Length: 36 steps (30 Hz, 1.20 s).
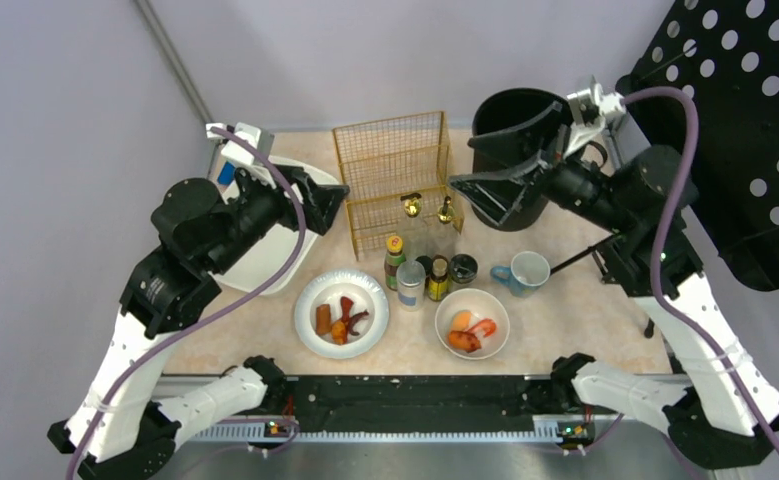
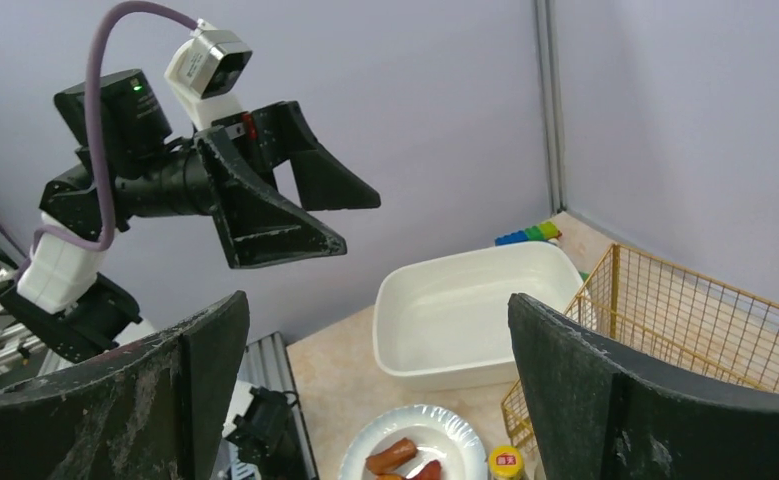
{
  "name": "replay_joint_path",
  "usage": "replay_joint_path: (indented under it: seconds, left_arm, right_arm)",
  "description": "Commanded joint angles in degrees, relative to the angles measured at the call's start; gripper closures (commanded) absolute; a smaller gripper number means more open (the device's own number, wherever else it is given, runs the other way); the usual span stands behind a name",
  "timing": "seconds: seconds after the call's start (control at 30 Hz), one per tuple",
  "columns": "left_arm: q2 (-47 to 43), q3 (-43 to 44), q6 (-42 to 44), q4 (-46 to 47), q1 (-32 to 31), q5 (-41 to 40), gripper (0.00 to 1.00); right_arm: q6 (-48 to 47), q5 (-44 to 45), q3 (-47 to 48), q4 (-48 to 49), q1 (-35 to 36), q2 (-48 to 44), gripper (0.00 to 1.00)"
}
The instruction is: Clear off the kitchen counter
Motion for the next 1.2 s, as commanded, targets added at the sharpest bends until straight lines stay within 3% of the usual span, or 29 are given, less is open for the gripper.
replay_joint_path:
  seconds: [0.0,0.27,0.5,0.67,0.8,1.0,1.17]
  left_arm:
    - [-0.3,2.3,0.1,2.3,0.1,2.2,0.01]
    - [-0.4,1.2,-0.2,1.1,0.1,1.0,0.01]
    - [-3.1,-2.9,-1.8,0.9,0.1,-1.4,0.01]
    - [-3.3,-4.5,-3.6,-0.8,0.1,-0.6,0.01]
    - [-3.8,-6.1,-4.1,-2.7,0.1,0.3,0.01]
    - [-6.4,-10.3,-3.9,-2.5,0.1,-0.4,0.01]
    - [-6.6,-11.4,-4.0,-2.8,0.1,-0.5,0.01]
  right_arm:
    - [0.7,-0.7,-3.0,5.5,0.2,-3.6,0.01]
    - [-2.7,-0.8,-2.9,-2.4,0.2,0.1,0.02]
    - [-5.8,8.2,-6.6,-13.1,0.1,1.0,0.10]
    - [-6.8,11.0,-12.1,-16.1,0.8,-0.5,0.12]
    - [-8.4,18.6,-15.8,-18.8,3.5,-2.4,0.13]
    - [-8.1,32.7,-24.0,-16.7,7.0,-4.1,0.17]
    - [-7.2,37.5,-27.2,-11.9,8.4,-2.7,0.21]
